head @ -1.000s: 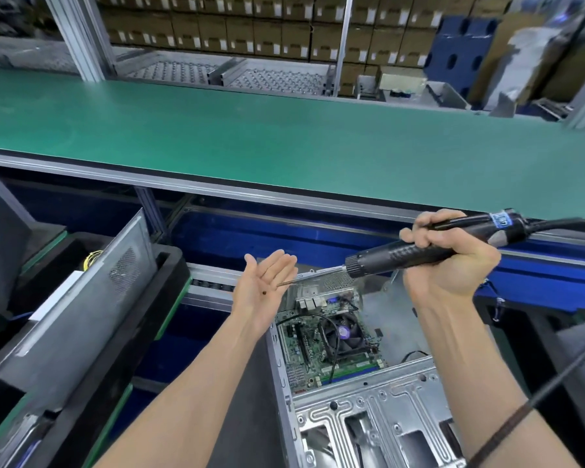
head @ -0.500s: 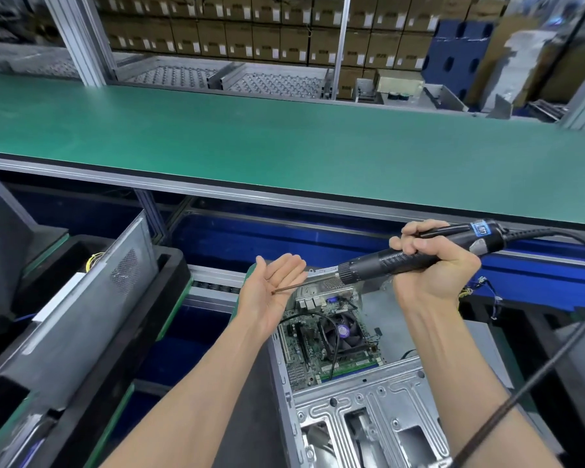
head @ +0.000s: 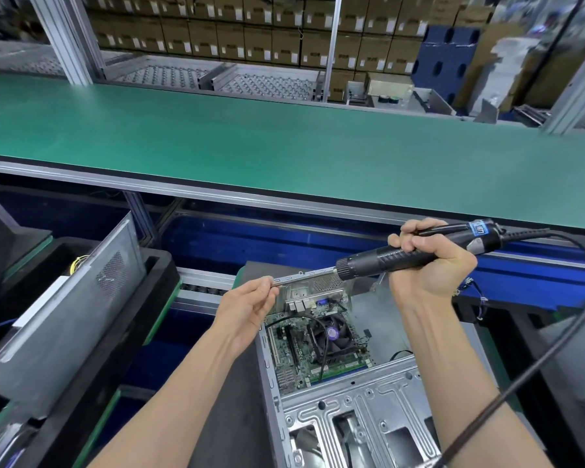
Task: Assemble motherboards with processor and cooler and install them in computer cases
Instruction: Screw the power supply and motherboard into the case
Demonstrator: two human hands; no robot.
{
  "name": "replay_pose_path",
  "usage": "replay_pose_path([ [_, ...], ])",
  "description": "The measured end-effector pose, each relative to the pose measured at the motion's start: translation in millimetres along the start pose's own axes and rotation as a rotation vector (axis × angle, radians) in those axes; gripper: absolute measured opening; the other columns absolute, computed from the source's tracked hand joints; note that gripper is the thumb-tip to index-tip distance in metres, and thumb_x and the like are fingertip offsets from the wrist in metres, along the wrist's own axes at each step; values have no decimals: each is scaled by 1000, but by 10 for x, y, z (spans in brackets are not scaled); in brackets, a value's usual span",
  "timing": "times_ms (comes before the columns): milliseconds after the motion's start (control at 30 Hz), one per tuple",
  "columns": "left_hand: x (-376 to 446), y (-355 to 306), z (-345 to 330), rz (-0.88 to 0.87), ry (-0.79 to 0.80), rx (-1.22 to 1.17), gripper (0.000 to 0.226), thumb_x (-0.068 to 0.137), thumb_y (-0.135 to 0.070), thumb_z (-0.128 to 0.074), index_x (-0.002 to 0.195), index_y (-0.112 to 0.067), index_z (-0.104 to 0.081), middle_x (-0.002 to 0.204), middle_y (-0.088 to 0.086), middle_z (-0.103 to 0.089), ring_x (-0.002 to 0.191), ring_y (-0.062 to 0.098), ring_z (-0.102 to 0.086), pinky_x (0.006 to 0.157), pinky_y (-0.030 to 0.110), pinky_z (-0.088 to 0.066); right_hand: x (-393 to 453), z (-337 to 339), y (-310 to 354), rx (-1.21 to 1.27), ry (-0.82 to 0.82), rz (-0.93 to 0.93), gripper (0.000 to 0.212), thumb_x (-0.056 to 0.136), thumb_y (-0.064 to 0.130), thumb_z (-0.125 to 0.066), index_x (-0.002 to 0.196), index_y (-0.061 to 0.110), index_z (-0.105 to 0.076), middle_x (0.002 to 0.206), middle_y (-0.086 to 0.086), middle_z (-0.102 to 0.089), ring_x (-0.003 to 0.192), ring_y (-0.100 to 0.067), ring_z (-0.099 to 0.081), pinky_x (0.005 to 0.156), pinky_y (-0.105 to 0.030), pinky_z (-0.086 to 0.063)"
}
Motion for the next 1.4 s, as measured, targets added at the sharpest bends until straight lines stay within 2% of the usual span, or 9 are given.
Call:
replay_pose_path([
  [167,-23,9,-26,-11,20,-9,15,77,-21,-75,81,-7,-80,82,7,-72,71,9,-68,64,16,-57,22,7,15,-4,3,24,24,56,-2,-43,56,15,-60,56,-6,-54,48,-15,-46,55,-24,-41],
  [433,-3,34,-37,-11,2,-42,29,74,-16,-75,98,1,-73,88,10,-74,76,11,-72,66,16,-57,40,46,-22,-9,-36,16,18,55,-2,-44,63,10,-54,62,-9,-53,46,-16,-40,55,-25,-40],
  [667,21,11,-43,-8,-11,-59,16,77,-22,-74,80,-6,-79,83,11,-73,70,12,-70,62,17,-58,57,53,-50,-7,-45,3,18,55,-2,-44,68,9,-50,63,-9,-53,47,-16,-39,57,-26,-39],
  [833,19,-24,-35,-40,-24,1,19,73,-18,-76,84,-3,-79,86,12,-74,75,13,-72,65,17,-58,52,34,-57,-11,-42,23,18,56,-3,-45,64,10,-53,60,-8,-52,48,-16,-41,56,-25,-40],
  [967,-10,-24,-87,-47,-37,-50,18,83,-17,-72,89,0,-76,86,14,-75,74,14,-73,65,18,-58,44,21,-61,-1,-58,35,18,55,-2,-44,61,11,-55,58,-7,-52,48,-16,-42,57,-26,-39],
  [1100,-24,-50,-156,-91,-3,-48,19,89,-14,-68,98,1,-74,100,17,-75,91,19,-75,73,20,-58,67,-57,-9,5,-39,39,19,55,-2,-44,61,12,-56,61,-7,-51,48,-16,-41,56,-25,-38],
  [1200,-6,-190,-85,-254,-13,92,21,85,-28,-72,96,-12,-80,105,10,-76,100,16,-73,81,21,-57,89,-134,39,-12,-8,36,19,55,-3,-44,68,9,-51,66,-8,-51,49,-16,-40,57,-25,-38],
  [1300,70,-349,140,-405,-212,434,13,96,-29,-66,95,-30,-79,103,-11,-76,96,-4,-67,84,16,-47,114,-213,29,-48,37,36,20,55,-6,-44,68,7,-51,67,-11,-53,50,-18,-41,54,-25,-37],
  [1400,230,-337,176,-367,-173,766,16,98,-28,-62,94,-38,-74,99,-23,-72,96,-10,-62,83,16,-42,121,-276,-76,-151,78,70,19,54,-10,-46,67,2,-53,70,-16,-53,50,-21,-47,54,-27,-37],
])
Point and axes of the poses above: each hand's wrist, its own x-axis towards the middle knuckle, its own z-axis out of the back of the hand, y = z × x, the point moved 6 cm from there along x, towards the middle knuckle
